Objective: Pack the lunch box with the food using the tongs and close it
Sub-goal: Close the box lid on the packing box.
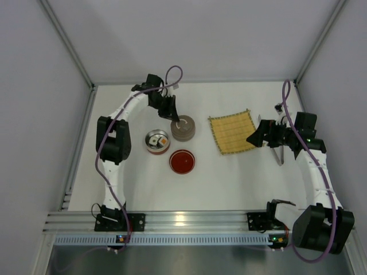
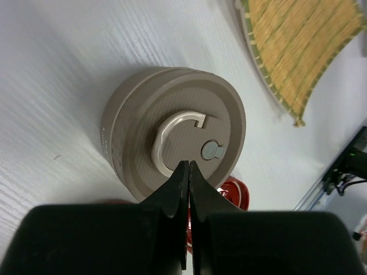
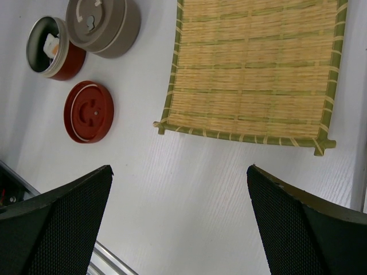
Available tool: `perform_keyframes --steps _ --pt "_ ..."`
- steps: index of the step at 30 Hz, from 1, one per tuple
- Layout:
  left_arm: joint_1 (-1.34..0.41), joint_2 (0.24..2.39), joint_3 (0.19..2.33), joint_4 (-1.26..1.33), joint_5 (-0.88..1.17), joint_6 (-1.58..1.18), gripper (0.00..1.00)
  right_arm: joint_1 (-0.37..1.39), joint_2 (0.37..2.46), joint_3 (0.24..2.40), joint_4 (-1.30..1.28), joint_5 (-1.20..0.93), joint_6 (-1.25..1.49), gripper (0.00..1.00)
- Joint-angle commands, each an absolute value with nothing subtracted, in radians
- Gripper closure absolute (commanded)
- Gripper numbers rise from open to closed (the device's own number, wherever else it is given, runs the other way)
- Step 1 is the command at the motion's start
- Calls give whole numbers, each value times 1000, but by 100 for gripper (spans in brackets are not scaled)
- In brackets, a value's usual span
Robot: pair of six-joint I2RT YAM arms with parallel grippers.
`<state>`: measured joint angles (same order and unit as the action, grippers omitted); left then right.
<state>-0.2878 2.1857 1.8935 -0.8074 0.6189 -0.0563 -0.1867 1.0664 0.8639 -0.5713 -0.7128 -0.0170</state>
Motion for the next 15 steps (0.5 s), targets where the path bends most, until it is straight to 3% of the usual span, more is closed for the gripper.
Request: perform_keyframes --steps 1,13,15 --pt "-235 2198 1875 -686 815 -129 100 -209 1063 865 -548 -749 -34 1" --pt "-216 2188 1862 -698 856 -124 100 -203 1051 891 -578 -844 -89 1" --pt "-215 2103 1844 -692 870 -115 94 -177 1036 914 -604 -864 -167 1"
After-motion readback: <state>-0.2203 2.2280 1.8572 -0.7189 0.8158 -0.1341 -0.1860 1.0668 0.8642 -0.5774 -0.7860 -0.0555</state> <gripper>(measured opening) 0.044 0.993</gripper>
